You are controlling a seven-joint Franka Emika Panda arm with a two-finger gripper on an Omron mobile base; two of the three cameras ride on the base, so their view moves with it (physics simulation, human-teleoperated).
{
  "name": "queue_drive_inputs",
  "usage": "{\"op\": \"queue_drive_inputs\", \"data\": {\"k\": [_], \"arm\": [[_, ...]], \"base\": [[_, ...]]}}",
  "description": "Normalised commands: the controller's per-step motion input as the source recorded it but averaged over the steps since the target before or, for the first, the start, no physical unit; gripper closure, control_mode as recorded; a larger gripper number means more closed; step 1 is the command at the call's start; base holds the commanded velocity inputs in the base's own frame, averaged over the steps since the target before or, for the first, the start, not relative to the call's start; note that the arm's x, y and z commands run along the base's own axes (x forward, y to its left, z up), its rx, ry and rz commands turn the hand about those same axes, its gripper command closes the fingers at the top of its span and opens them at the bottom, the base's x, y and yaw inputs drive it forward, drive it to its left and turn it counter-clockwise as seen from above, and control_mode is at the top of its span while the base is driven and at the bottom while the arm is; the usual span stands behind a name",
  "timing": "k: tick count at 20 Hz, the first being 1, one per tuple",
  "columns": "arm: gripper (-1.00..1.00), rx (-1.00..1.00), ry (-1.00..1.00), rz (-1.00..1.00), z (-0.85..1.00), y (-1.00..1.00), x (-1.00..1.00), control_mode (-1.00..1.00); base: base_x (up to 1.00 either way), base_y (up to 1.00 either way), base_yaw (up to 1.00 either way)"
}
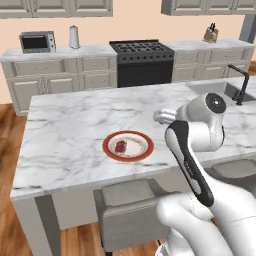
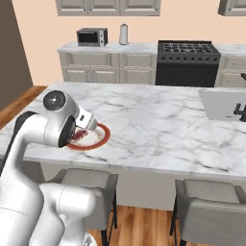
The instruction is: Take the cheese, steak, and lemon wedge from the fridge and place them on the plate on the dining counter to create an appetizer plate.
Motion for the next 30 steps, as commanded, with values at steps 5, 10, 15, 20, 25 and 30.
{"op": "queue_drive_inputs", "data": {"k": [5,10,15,20,25,30], "arm": [[-1.0,-0.09,0.0,0.06,0.69,-0.11,-0.95,-1.0],[-1.0,-0.12,0.02,0.04,0.29,-0.02,-0.62,-1.0],[-1.0,-0.04,0.0,0.07,0.12,-0.23,-0.56,1.0],[-1.0,0.0,0.0,0.0,0.0,0.0,0.0,1.0],[-1.0,0.0,0.0,0.0,0.0,0.0,0.0,1.0],[-1.0,0.0,0.0,0.0,0.0,0.0,0.0,1.0]], "base": [[0.0,0.0,0.0],[0.0,0.0,0.0],[-0.12,-0.12,0.01],[-0.96,-0.83,0.0],[-0.58,-1.0,-0.18],[-0.07,-1.0,-0.19]]}}
